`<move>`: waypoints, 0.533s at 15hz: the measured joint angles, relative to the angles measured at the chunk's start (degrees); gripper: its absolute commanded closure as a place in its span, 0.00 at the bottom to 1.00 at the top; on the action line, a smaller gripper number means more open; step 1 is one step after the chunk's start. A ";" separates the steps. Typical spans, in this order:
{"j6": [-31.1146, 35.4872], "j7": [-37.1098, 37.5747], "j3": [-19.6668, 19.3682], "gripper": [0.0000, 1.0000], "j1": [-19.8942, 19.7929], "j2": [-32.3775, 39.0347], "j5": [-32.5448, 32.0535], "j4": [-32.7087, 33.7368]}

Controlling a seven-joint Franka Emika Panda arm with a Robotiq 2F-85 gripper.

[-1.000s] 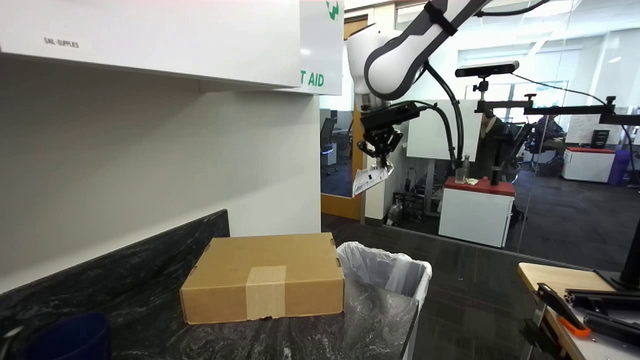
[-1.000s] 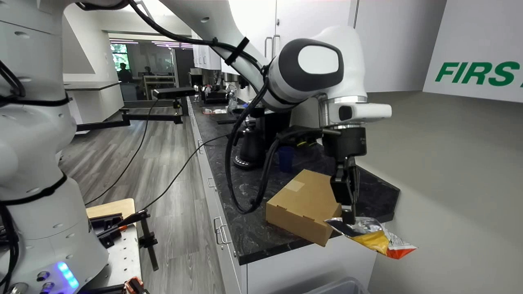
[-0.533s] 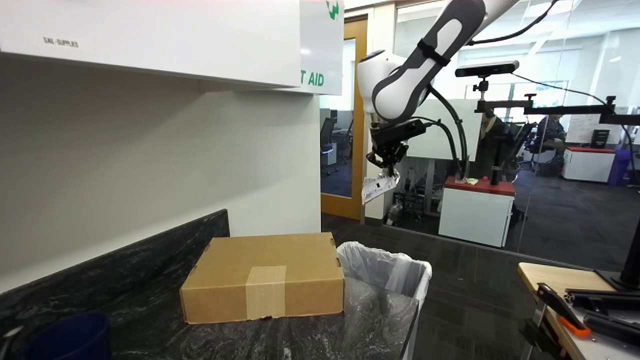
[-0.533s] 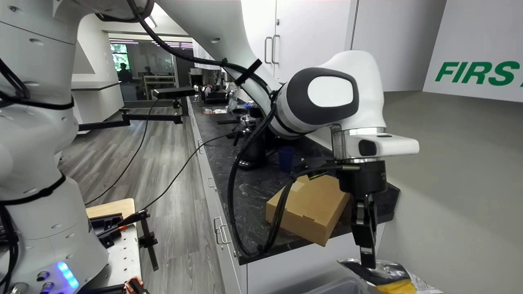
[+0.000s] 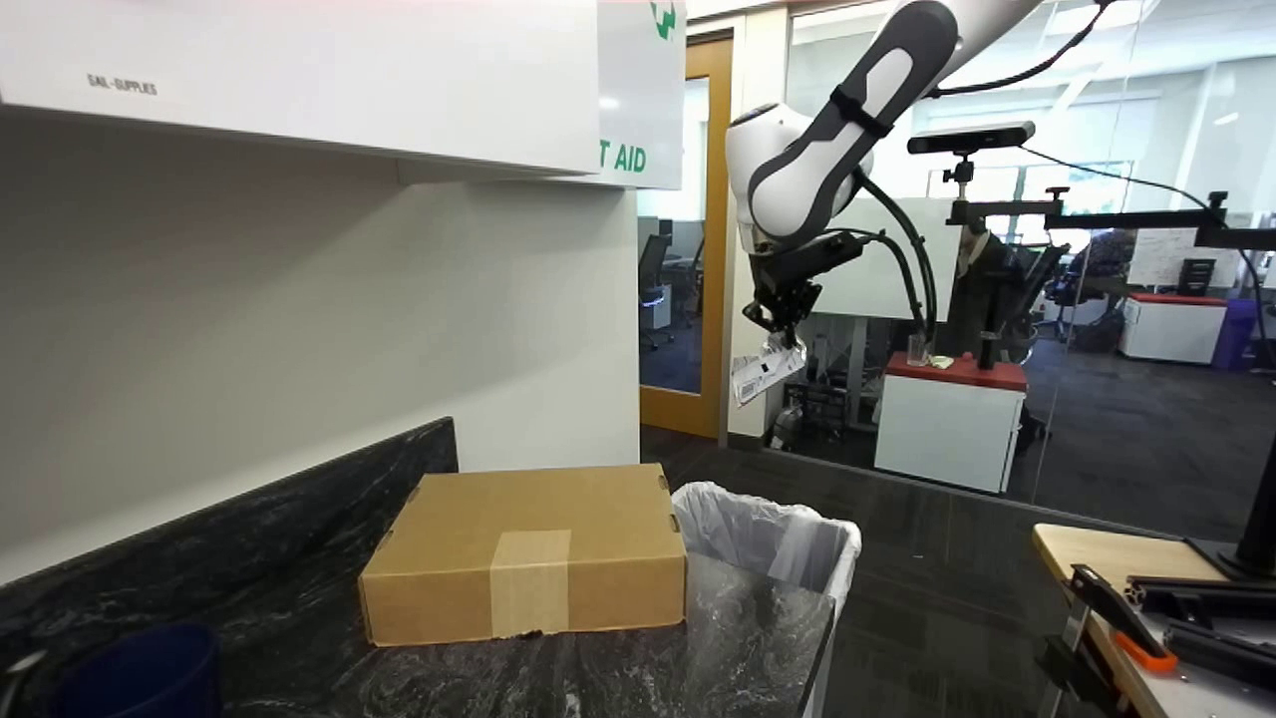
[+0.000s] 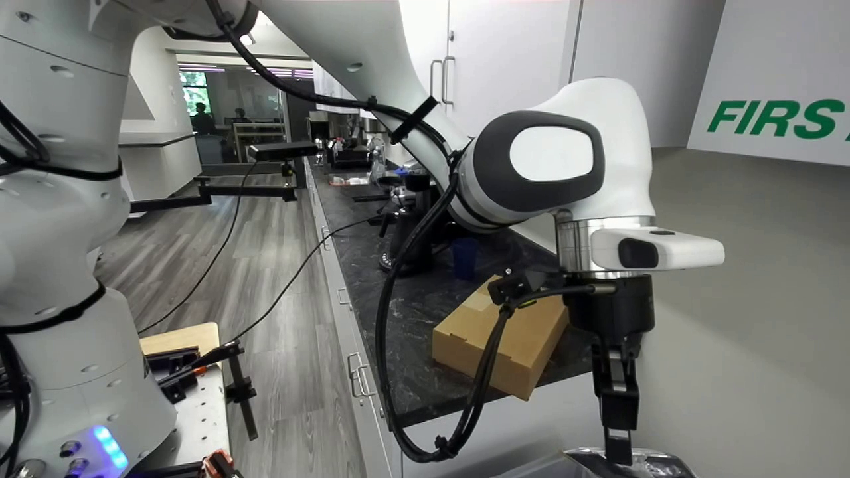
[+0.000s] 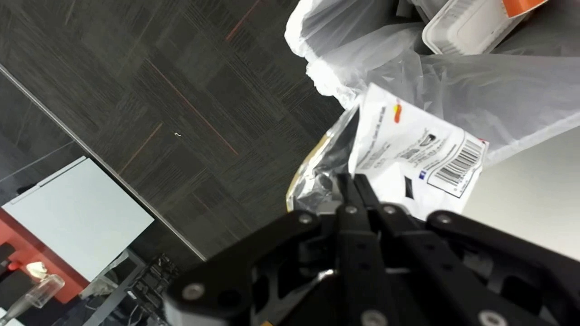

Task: Throw the paper, can, and packet in the bin

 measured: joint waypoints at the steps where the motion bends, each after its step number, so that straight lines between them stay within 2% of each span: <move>1: -0.06 -1.35 -0.04 0.99 -0.01 0.03 0.26 0.11; 5: -0.15 -5.17 -0.23 0.99 -0.01 0.12 0.65 0.33; 6: -0.15 -5.80 -0.28 0.74 -0.01 0.14 0.65 0.39; 7: -0.16 -6.36 -0.35 0.73 -0.01 0.18 0.65 0.45; 8: -0.21 -6.80 -0.43 0.67 -0.01 0.20 0.64 0.52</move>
